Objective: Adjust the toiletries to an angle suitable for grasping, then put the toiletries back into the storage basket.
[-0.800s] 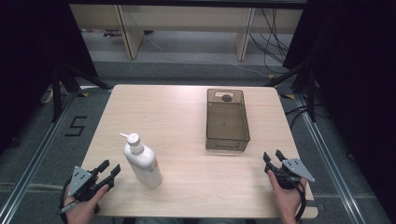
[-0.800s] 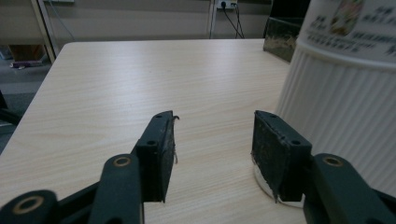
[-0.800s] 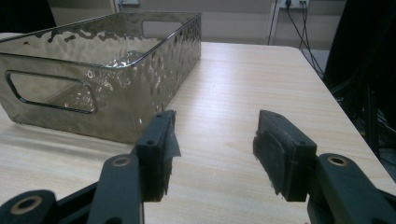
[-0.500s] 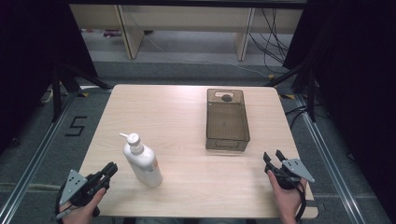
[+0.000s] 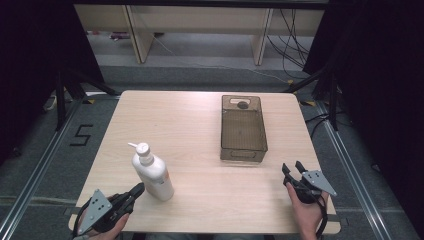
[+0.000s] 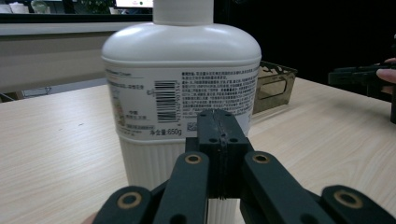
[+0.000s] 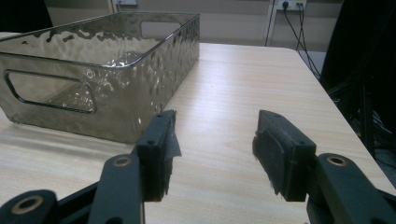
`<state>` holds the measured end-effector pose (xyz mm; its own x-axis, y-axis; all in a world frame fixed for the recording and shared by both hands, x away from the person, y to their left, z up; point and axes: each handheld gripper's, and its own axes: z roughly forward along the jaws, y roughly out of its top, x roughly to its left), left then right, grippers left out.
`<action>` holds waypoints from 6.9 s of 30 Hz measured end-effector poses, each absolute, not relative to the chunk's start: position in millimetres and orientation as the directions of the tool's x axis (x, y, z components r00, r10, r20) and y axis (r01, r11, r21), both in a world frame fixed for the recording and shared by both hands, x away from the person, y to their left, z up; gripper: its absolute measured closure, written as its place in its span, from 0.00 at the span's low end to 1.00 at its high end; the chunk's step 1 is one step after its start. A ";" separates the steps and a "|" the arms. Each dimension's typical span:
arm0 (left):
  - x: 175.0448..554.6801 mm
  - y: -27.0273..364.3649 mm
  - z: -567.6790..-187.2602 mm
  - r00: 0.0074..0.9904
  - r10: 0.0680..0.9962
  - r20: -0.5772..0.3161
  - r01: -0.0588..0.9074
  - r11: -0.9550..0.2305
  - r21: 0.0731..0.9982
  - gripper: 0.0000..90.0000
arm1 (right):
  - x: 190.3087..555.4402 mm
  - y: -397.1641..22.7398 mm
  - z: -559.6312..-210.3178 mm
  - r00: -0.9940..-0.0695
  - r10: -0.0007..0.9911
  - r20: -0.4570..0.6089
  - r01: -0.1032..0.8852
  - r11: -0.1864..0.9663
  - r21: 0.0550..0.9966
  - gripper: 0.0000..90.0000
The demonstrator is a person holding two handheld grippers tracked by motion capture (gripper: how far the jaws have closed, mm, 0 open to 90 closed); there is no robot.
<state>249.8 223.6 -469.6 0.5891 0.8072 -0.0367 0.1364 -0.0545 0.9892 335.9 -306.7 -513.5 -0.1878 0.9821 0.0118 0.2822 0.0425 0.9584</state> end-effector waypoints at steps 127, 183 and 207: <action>305.8 148.6 -388.0 0.223 0.974 -0.045 0.073 0.029 0.997 0.57 | 337.0 -305.7 -512.3 -0.176 0.983 0.057 0.338 0.006 0.941 0.48; 339.8 122.4 -349.8 0.358 0.929 -0.097 0.069 0.077 0.995 0.66 | 338.7 -307.1 -512.9 -0.196 0.980 0.041 0.321 0.025 0.947 0.48; 358.7 90.7 -334.1 0.405 0.909 -0.097 0.035 0.090 0.995 0.66 | 339.3 -308.3 -513.1 -0.206 0.977 0.054 0.317 0.015 0.948 0.47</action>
